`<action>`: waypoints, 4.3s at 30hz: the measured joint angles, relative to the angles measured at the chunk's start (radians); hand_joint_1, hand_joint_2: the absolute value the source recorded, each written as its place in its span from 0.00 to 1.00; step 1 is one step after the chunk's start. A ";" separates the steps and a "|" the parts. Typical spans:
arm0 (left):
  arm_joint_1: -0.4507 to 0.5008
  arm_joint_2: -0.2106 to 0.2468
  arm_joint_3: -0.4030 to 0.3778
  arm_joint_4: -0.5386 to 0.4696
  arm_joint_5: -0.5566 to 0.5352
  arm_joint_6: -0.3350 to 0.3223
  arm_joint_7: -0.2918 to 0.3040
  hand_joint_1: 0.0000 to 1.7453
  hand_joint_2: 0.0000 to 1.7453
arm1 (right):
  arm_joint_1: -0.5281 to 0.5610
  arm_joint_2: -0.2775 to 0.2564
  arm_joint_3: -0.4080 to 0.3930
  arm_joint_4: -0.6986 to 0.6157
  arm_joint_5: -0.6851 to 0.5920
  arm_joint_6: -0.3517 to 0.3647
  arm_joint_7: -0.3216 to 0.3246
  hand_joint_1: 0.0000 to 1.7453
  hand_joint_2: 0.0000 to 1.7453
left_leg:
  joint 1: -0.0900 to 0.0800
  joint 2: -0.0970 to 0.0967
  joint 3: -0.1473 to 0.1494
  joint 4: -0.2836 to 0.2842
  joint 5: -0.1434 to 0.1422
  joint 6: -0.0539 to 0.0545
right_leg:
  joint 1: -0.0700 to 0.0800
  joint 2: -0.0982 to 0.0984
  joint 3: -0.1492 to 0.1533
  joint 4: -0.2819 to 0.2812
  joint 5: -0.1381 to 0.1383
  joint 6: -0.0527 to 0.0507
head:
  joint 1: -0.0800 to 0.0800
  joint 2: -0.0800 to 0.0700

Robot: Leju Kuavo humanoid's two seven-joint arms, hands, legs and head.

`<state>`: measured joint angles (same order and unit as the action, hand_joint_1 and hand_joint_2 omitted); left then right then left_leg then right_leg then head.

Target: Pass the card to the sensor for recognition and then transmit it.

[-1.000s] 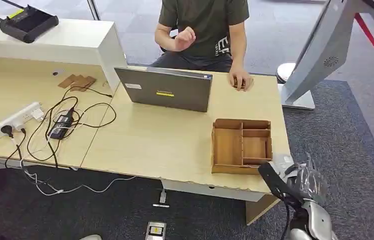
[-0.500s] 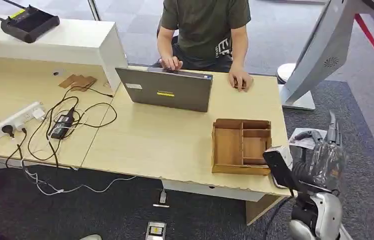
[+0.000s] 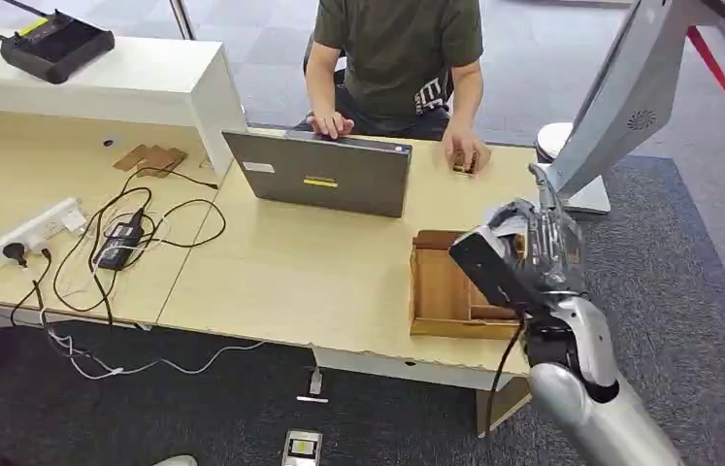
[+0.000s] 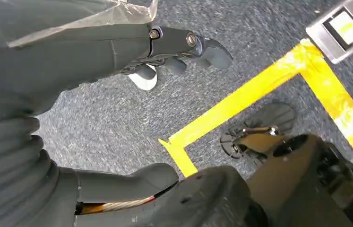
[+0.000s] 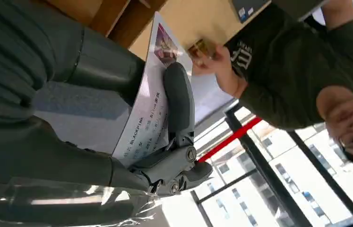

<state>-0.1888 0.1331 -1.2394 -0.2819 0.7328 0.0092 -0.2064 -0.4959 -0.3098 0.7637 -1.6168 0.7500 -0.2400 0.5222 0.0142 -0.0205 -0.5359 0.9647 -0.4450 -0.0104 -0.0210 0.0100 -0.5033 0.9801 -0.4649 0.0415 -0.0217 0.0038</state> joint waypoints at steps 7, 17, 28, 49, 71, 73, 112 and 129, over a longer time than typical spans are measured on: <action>-0.034 -0.008 -0.019 0.000 -0.023 -0.034 0.020 0.00 1.00 | -0.159 0.094 0.109 0.169 0.017 0.106 0.042 1.00 1.00 | 0.000 0.000 -0.001 0.000 0.000 0.000 | 0.000 0.000 -0.001 0.000 0.000 0.000 | 0.000 0.000; -0.042 -0.012 -0.033 0.000 -0.026 -0.043 0.023 0.00 1.00 | -0.242 0.164 0.182 0.287 0.037 0.126 0.060 1.00 1.00 | 0.000 0.000 -0.002 0.000 0.000 0.000 | 0.000 0.000 -0.002 0.000 0.000 0.000 | 0.000 0.000; -0.044 -0.016 -0.035 0.000 -0.004 -0.061 0.014 0.00 1.00 | -0.308 0.262 0.256 0.416 0.045 0.144 0.041 1.00 1.00 | 0.001 0.000 -0.002 0.000 0.000 0.000 | 0.001 0.000 -0.002 0.000 0.000 0.000 | 0.000 0.000; -0.002 -0.006 -0.034 0.009 0.030 -0.043 -0.003 0.00 1.00 | -0.351 0.379 0.340 0.631 0.156 0.130 0.092 1.00 1.00 | 0.001 0.000 -0.002 0.000 0.000 0.000 | 0.001 0.000 -0.002 0.000 0.000 0.000 | 0.000 0.000; -0.001 -0.005 -0.034 0.011 0.032 -0.040 0.009 0.00 1.00 | -0.234 0.401 0.053 0.606 0.641 0.215 0.177 1.00 1.00 | 0.001 0.000 -0.002 0.000 0.000 0.000 | 0.001 0.000 -0.003 0.000 0.000 0.000 | 0.000 0.000; -0.001 -0.005 -0.034 0.011 0.031 -0.040 0.011 0.00 1.00 | -0.221 0.402 0.028 0.590 0.653 0.227 0.177 1.00 1.00 | 0.001 0.000 -0.002 0.000 0.000 0.000 | 0.001 0.000 -0.003 0.000 0.000 0.000 | 0.000 0.000; -0.015 -0.006 -0.034 0.011 0.023 -0.048 0.024 0.00 1.00 | -0.142 0.407 -0.088 0.473 0.674 0.267 0.177 0.95 1.00 | 0.001 0.000 -0.002 0.000 0.000 0.000 | 0.001 0.000 -0.003 0.000 0.000 0.000 | 0.000 0.000; -0.006 -0.007 -0.034 0.011 0.035 -0.039 0.017 0.00 1.00 | -0.135 0.425 -0.086 0.474 0.685 0.272 0.177 0.00 1.00 | 0.001 0.000 -0.002 0.000 0.000 0.000 | 0.001 0.000 -0.003 0.000 0.000 0.000 | 0.000 0.000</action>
<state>-0.1944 0.1263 -1.2737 -0.2705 0.7679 -0.0294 -0.1892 -0.6304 0.1152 0.6779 -1.1433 1.4347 0.0317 0.6989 0.0152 -0.0203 -0.5380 0.9650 -0.4449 -0.0106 -0.0202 0.0102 -0.5064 0.9799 -0.4644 0.0412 -0.0214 0.0038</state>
